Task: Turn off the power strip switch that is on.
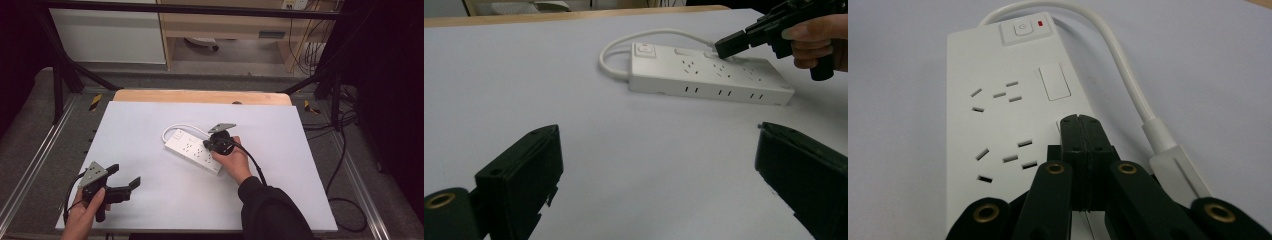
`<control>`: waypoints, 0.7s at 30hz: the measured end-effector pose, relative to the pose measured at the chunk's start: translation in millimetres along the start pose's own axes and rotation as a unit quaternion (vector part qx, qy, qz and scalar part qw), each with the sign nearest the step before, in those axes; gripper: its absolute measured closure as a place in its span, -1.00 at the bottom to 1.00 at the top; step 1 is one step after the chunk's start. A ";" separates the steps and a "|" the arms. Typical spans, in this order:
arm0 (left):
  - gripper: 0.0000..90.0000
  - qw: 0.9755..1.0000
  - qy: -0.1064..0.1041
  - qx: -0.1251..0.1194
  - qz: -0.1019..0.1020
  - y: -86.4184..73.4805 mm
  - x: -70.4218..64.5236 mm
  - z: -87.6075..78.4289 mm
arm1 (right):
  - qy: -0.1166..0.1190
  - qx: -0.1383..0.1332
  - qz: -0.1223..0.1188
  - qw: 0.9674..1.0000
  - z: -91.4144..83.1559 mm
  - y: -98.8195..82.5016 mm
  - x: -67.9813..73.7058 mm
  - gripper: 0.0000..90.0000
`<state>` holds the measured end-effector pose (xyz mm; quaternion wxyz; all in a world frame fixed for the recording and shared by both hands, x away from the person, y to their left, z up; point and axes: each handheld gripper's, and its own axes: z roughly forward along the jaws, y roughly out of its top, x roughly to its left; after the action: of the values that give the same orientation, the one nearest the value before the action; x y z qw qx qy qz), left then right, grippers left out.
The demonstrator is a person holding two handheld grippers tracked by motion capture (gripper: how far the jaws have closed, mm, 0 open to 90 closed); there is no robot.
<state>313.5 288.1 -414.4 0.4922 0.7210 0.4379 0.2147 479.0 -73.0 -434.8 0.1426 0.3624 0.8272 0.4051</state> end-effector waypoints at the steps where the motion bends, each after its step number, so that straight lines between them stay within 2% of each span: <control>1: -0.88 1.000 0.001 0.001 0.000 0.0 0.4 0.1 | 0.001 -0.002 0.002 1.000 -0.2 -0.7 -1.0 1.00; 9: -0.88 1.000 0.007 0.000 0.002 0.1 0.1 0.5 | 0.000 -0.014 0.012 1.000 -0.1 -2.0 -2.7 1.00; 12: -0.88 1.000 0.006 0.002 0.002 -0.5 -0.5 0.5 | 0.004 -0.031 0.010 0.999 -2.8 1.0 -1.3 1.00; 16: -0.88 1.000 0.006 0.004 0.003 -0.6 -0.4 1.5 | 0.003 -0.037 0.009 0.999 -7.0 2.8 -3.1 1.00; 21: -0.88 1.000 0.008 0.001 -0.003 -1.1 0.2 1.4 | 0.006 -0.062 0.025 0.998 -15.8 6.5 -7.7 1.00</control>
<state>314.2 287.7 -416.0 0.4888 0.7181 0.4444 0.2190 479.2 -84.8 -420.3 0.1492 0.3708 0.7920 0.4614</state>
